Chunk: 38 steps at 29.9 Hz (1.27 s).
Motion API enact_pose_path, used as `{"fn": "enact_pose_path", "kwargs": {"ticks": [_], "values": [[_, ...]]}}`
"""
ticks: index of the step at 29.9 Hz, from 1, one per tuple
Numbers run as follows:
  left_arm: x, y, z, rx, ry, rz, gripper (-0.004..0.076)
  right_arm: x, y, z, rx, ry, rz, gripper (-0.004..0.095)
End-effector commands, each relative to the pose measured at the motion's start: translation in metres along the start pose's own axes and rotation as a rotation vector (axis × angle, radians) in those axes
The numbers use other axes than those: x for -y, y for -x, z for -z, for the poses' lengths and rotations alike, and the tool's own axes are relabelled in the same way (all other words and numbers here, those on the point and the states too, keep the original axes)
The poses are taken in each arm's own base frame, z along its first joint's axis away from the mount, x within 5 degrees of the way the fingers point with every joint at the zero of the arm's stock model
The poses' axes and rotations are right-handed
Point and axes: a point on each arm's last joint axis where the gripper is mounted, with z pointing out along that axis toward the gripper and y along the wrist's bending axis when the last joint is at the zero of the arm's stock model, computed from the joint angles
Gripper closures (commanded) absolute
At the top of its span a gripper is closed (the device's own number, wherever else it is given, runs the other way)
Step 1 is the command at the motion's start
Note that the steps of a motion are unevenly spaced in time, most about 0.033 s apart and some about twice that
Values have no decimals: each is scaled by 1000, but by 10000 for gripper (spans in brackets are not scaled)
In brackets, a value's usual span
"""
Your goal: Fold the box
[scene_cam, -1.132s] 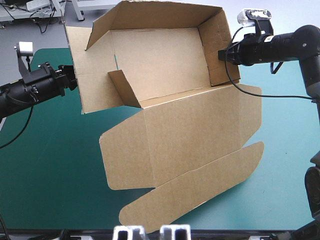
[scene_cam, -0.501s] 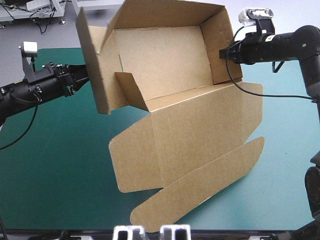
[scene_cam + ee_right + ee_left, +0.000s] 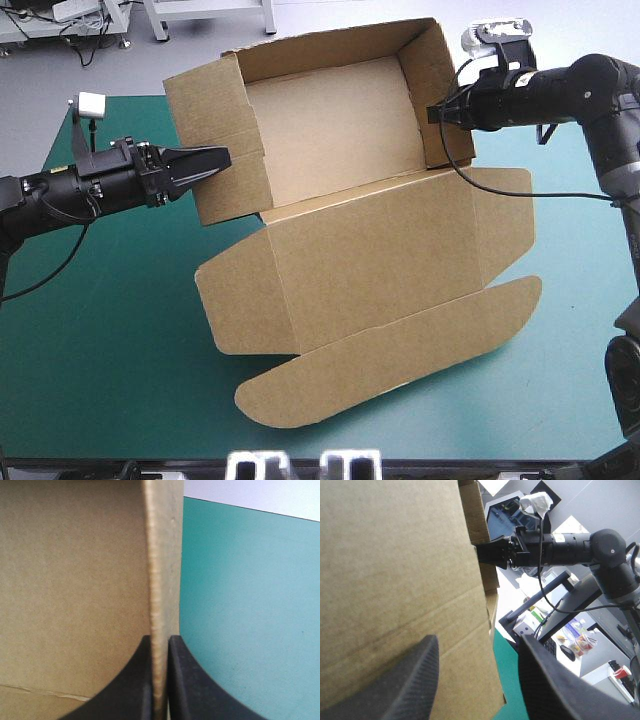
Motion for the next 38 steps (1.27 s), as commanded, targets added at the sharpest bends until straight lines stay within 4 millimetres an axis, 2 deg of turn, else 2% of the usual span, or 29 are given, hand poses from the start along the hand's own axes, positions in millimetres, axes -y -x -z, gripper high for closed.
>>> {"fn": "enact_pose_path", "kwargs": {"ticks": [1,10,17,21,31,38], "values": [[22,6,4,39,-74,-36,363,-17,16,29,149,41,-12,919],[21,11,4,91,-67,-24,363,-15,16,29,143,18,-10,919],[4,29,18,275,87,-4,364,-14,13,39,123,-40,-5,919],[-15,37,34,343,178,16,365,-18,12,47,127,-42,-7,919],[-81,49,85,465,386,124,364,-28,10,72,152,-54,1,919],[-123,44,90,431,433,210,365,-41,7,99,188,-48,7,919]]}}
